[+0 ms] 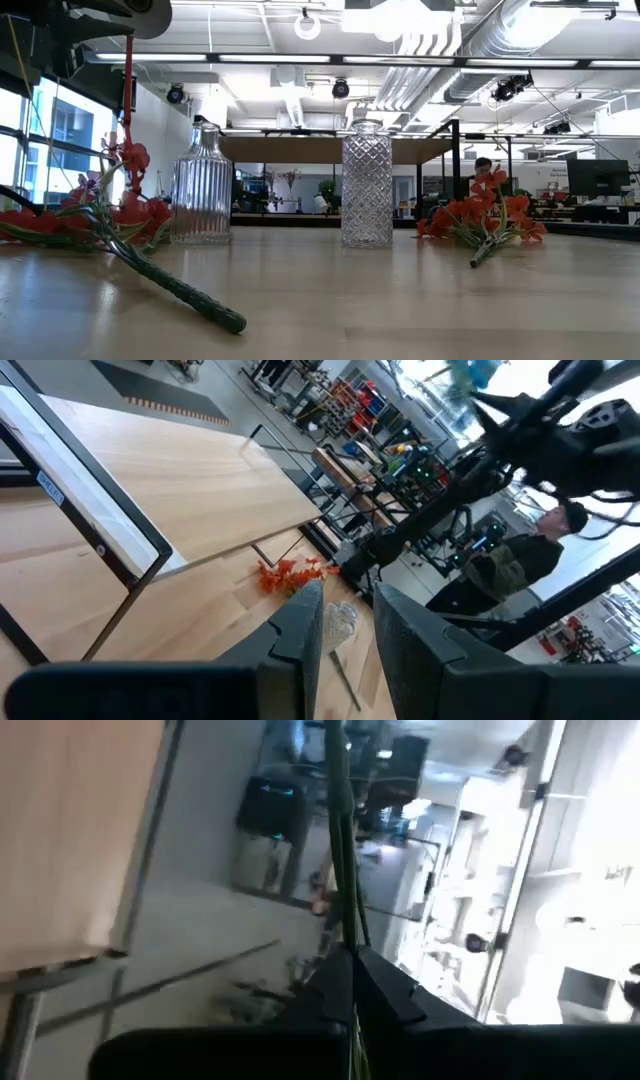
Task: Pick and place flowers into a vace then onto a shelf
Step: Put the blue flowers into the right transparent flower vase
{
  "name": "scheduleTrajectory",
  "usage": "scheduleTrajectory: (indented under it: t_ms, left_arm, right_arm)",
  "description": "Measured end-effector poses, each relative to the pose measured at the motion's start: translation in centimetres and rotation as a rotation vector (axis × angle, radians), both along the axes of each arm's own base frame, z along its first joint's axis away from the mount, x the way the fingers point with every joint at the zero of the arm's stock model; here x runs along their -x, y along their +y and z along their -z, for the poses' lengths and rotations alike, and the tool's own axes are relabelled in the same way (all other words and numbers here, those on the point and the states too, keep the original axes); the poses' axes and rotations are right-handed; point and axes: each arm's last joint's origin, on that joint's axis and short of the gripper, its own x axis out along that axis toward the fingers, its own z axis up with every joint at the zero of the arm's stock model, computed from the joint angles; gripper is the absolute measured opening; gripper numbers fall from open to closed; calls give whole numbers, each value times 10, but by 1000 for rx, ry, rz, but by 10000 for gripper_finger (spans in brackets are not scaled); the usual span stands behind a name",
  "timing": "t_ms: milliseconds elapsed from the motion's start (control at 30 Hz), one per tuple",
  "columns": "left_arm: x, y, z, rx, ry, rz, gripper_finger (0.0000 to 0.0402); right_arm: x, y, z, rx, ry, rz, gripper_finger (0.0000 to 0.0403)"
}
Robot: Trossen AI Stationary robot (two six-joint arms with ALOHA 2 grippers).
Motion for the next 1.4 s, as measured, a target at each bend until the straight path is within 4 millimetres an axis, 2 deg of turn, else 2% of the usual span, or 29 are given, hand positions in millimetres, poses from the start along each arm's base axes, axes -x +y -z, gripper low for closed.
scheduleTrajectory:
  t_ms: [200,300,400,467,600,667,800,933,1100,1200,1300,1400]
  left_arm:
    - [0,0,0,17,-6,-1,127]
    - [0,0,-1,20,-12,-2,127]
    - [0,0,-1,20,-12,-2,127]
    - [0,0,-1,20,-12,-5,127]
    - [0,0,-1,19,-12,-10,127]
    - [0,1,-1,18,-14,-23,127]
    - [0,1,-1,18,-14,-28,127]
    - [0,1,-1,18,-13,-27,127]
    - [0,1,-1,18,-13,-27,127]
    - [0,0,-1,18,-12,-16,127]
    - [0,-1,0,20,-8,20,127]
    - [0,-2,1,18,7,66,127]
  right_arm:
    - [-6,-22,31,66,138,85,0]
    - [-6,-25,43,-28,58,110,0]
    - [-8,-18,44,-376,-225,151,0]
    - [-11,-13,38,-642,-503,221,0]
    - [-12,8,11,-1035,-929,246,0]
    - [-10,19,-3,-1264,-1051,239,0]
    - [-2,38,-10,-1641,-1063,371,0]
    - [7,58,1,-1831,-956,665,0]
    - [4,81,14,-1953,-987,876,0]
    - [-3,87,27,-1972,-1090,971,0]
    - [-13,100,45,-2033,-1165,1018,0]
    - [-25,116,67,-2171,-1228,1006,0]
